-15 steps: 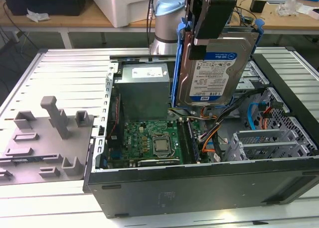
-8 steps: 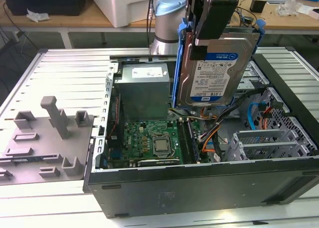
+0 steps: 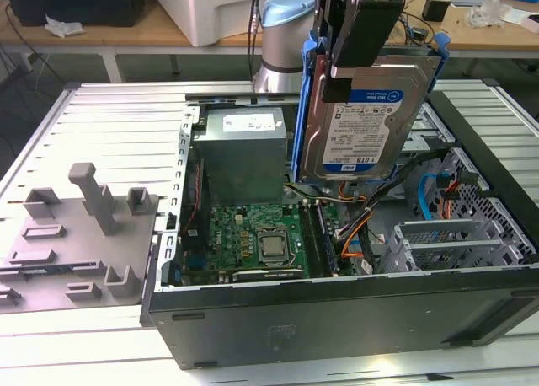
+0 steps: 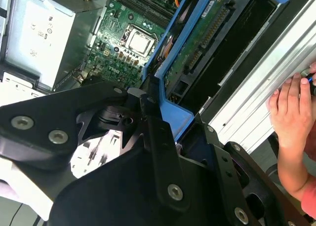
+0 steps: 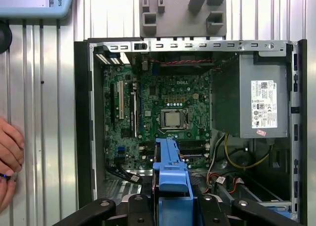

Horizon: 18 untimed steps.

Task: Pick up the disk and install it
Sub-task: 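Insert the disk into the insertion slot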

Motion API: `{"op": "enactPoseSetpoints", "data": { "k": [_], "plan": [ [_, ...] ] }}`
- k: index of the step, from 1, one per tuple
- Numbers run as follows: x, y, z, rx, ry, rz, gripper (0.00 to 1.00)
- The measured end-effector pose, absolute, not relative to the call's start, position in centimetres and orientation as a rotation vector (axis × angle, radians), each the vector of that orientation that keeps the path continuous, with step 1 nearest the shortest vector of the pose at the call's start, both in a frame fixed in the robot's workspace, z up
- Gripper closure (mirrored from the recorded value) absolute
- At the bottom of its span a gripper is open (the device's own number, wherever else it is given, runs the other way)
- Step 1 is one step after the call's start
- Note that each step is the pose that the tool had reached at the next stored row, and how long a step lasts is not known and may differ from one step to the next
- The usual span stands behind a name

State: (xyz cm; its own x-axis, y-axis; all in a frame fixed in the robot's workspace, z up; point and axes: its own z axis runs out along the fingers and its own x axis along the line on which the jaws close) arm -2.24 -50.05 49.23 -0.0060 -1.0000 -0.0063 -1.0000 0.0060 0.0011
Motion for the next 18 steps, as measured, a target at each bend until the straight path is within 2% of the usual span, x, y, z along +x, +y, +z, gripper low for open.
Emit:
{"op": "enactPoseSetpoints", "data": {
  "k": [18],
  "plan": [
    [-0.5, -50.2, 49.2, -2.214, 2.224, 0.008, 0.63]
  ]
}}
